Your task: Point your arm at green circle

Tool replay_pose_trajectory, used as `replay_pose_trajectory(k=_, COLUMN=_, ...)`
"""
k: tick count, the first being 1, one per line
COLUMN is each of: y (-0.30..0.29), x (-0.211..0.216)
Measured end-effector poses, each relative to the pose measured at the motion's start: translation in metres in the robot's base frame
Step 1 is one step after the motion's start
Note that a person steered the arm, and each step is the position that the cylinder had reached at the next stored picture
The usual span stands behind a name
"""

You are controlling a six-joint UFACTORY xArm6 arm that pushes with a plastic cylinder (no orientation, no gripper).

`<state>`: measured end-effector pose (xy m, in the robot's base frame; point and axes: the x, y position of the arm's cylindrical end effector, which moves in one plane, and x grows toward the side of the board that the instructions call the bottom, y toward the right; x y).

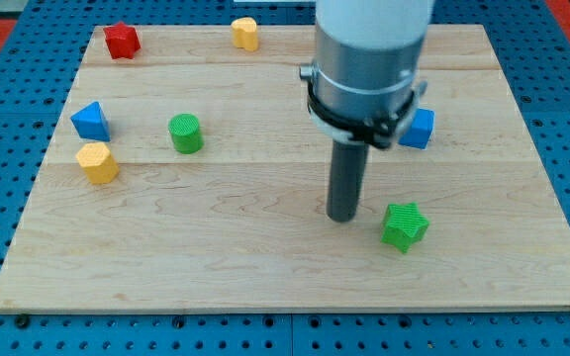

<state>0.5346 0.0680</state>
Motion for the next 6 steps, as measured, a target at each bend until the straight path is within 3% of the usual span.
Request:
replay_pose_trajectory(k=1, y=0.032, x=0.011)
replay_pose_trajectory(k=3, y=0.031, x=0.006)
replay_pose_trajectory(k=5, y=-0.107, x=-0.132)
replay_pose_trajectory(k=6, y=-0.193, x=-0.167)
